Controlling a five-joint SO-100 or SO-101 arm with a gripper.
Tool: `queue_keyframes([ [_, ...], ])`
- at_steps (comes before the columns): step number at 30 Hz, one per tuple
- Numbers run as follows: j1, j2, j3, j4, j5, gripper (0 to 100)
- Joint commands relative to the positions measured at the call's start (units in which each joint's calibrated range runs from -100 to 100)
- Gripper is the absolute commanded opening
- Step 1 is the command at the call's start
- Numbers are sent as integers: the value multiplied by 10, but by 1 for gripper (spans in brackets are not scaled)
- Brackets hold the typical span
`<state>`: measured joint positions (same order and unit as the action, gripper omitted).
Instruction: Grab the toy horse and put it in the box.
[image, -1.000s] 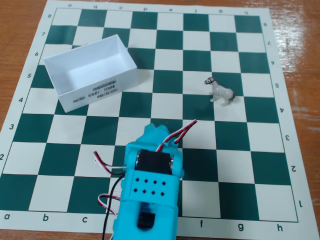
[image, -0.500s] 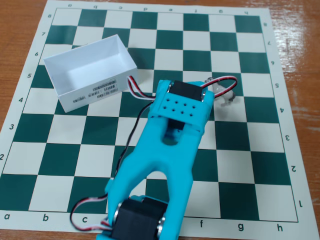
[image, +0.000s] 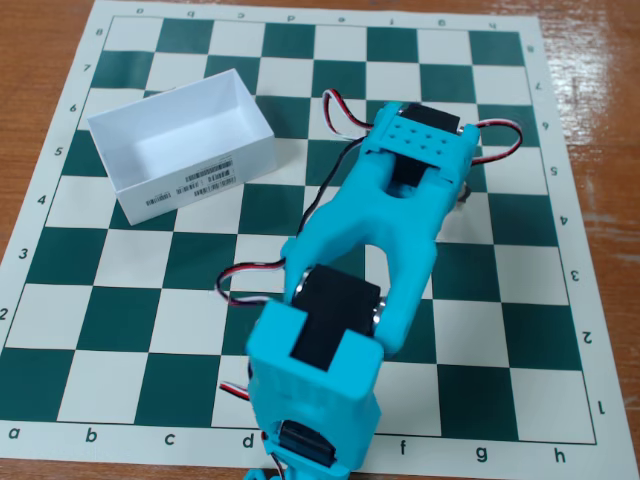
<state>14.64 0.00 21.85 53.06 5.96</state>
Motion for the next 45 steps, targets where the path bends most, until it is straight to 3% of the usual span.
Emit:
queue_keyframes([
  [1,6,32,-71,8,-2,30],
  [26,11,302,-396,99,-15,30],
  [35,14,341,-429,115,-15,29],
  [45,17,356,-433,120,-28,8],
])
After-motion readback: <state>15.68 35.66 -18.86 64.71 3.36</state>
